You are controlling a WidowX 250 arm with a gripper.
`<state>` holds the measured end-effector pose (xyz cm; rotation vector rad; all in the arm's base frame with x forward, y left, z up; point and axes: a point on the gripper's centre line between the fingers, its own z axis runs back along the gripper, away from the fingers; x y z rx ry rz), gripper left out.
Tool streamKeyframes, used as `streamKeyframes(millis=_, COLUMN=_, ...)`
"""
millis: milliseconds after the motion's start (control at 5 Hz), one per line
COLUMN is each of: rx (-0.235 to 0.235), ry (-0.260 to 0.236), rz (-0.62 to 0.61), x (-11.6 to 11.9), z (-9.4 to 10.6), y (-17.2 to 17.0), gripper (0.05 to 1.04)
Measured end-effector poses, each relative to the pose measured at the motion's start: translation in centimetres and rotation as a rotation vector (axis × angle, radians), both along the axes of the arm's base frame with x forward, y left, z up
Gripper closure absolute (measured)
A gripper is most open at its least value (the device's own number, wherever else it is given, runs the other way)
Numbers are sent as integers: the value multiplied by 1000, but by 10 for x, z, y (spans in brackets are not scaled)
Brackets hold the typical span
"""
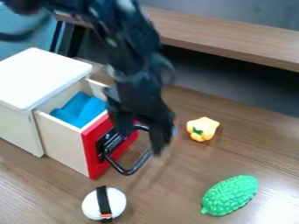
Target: Open the drawer
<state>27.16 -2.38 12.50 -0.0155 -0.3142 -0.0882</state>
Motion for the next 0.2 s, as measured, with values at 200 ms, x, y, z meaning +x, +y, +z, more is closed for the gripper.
streamKeyframes(millis=200, rx=-14, ry=-26, rz=-10, x=-12, z=25, y=3, gripper=85)
